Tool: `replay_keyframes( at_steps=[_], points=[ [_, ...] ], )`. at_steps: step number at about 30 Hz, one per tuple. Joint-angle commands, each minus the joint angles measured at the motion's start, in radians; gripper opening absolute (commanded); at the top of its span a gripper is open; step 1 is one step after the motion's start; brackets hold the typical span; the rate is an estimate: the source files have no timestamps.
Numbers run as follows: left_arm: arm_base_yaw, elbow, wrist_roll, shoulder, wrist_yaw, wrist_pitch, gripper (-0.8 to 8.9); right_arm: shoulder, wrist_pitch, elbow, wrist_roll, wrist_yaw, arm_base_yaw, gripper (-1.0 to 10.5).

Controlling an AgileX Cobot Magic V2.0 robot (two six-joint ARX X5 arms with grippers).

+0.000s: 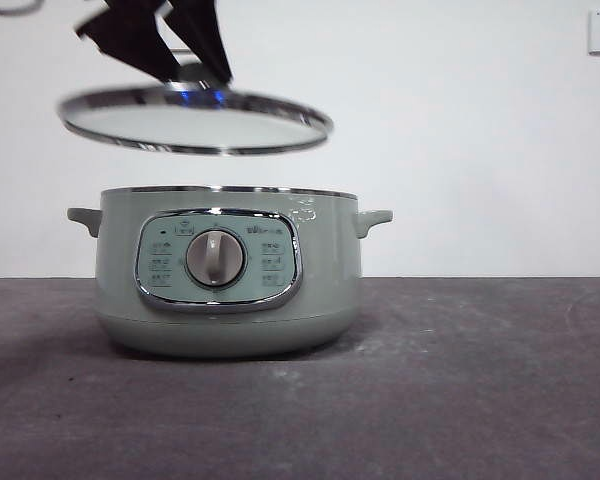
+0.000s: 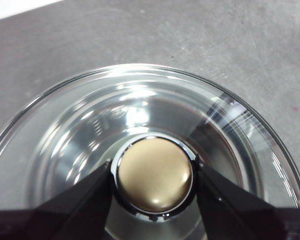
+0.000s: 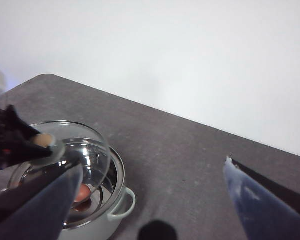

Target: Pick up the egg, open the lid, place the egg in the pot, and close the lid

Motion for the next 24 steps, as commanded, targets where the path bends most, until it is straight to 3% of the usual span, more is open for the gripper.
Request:
replay_keyframes(
  at_steps=[1, 24],
  points=[
    [-0.013, 0.007, 0.011, 0.023, 0.006, 0.076, -0.09, -0.011, -0.02, -0.001, 0.011, 0.0, 0.0, 4.8],
    [-0.024, 0.006, 0.012, 0.123, -0.001, 0.093, -0.09, -0.026, -0.076, -0.001, 0.011, -0.002, 0.0, 4.8]
  ],
)
